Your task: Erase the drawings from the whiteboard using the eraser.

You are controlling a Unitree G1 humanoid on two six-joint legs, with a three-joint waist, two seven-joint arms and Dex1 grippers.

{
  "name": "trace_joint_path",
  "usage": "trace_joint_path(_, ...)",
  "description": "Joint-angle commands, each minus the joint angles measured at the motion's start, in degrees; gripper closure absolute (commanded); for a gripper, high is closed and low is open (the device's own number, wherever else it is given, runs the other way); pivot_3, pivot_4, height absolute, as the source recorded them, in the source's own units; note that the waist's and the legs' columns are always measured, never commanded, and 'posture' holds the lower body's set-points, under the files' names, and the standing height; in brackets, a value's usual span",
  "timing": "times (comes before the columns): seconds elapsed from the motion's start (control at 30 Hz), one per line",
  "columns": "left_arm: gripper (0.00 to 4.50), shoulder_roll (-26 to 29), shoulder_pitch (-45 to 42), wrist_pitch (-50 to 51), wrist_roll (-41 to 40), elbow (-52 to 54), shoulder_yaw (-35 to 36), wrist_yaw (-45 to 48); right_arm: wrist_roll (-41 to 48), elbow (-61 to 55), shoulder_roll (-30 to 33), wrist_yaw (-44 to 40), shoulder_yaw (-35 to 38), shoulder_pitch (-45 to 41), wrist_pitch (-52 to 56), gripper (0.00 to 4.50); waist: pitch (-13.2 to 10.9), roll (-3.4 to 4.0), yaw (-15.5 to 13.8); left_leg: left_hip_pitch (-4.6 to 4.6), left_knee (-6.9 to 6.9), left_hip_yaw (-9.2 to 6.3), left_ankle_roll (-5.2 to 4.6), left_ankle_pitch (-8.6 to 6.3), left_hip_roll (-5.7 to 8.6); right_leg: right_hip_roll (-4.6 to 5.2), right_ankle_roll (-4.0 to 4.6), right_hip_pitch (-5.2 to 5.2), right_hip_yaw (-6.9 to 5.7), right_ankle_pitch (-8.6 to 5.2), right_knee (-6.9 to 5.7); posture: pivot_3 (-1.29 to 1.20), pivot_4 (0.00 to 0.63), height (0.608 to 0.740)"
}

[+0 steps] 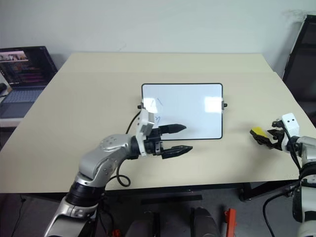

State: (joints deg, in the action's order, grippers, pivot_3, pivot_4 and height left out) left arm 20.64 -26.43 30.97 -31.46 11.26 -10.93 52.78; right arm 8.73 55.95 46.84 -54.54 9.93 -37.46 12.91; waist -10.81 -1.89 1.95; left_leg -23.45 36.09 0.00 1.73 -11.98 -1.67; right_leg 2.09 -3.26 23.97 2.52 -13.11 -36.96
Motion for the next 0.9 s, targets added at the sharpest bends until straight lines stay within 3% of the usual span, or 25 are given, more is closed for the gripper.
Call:
trace_joint_path(0.03, 0.0, 0.28, -0.14, 0.03, -0.43, 2.62, 0.75, -0.24, 3.06, -3.98, -0.03, 1.25, 3.3, 1.3, 0.81, 0.2, 0.0, 0.0, 0.02, 0.0, 0.01, 0.0, 0.0, 0.0, 0.0, 0.0, 0.0, 0.0, 0.0, 0.0, 0.0, 0.0, 0.15, 0.74)
trace_joint_path(0.13, 0.0, 0.34, -0.39, 0.05, -0.48, 2.38, 0.64, -0.1, 4.26, -6.67, -0.76, 2.01, 4.46, 3.58, 1.44, 0.2, 0.01, 0.01, 0.03, 0.03, 0.01, 0.01, 0.0, 0.0, 0.0, 0.0, -0.01, -0.02, 0.02, 0.01, -0.02, 0.0, 0.15, 0.74)
trace_joint_path(0.2, 0.0, 0.39, -0.5, 0.01, -0.47, 2.22, 0.57, 0.03, 5.22, -7.67, -1.26, 2.83, 5.48, 4.38, 1.81, 0.58, 0.01, 0.01, 0.04, 0.04, 0.01, 0.01, 0.0, 0.0, 0.0, 0.0, -0.01, -0.03, 0.02, 0.01, -0.02, 0.0, 0.15, 0.74)
trace_joint_path(0.5, 0.0, 0.46, -0.64, 0.19, -0.46, 2.25, 0.41, 0.35, 6.55, -10.77, -2.0, 3.62, 5.82, 7.06, 3.03, 3.42, 0.01, 0.01, 0.03, 0.49, -0.01, 0.02, 0.0, 0.0, 0.0, 0.0, -0.01, -0.51, 0.01, -0.01, 0.04, 0.0, 0.15, 0.74)
trace_joint_path(0.9, 0.0, 1.22, -0.44, 0.32, -0.41, 2.55, 1.23, 0.28, 8.07, -15.84, -1.25, 4.36, 6.8, 6.08, 4.74, 3.43, 0.01, 0.02, 0.06, 0.53, 0.0, 0.01, 0.0, 0.0, 0.0, 0.0, -0.01, -0.55, 0.02, -0.01, 0.01, 0.0, 0.15, 0.74)
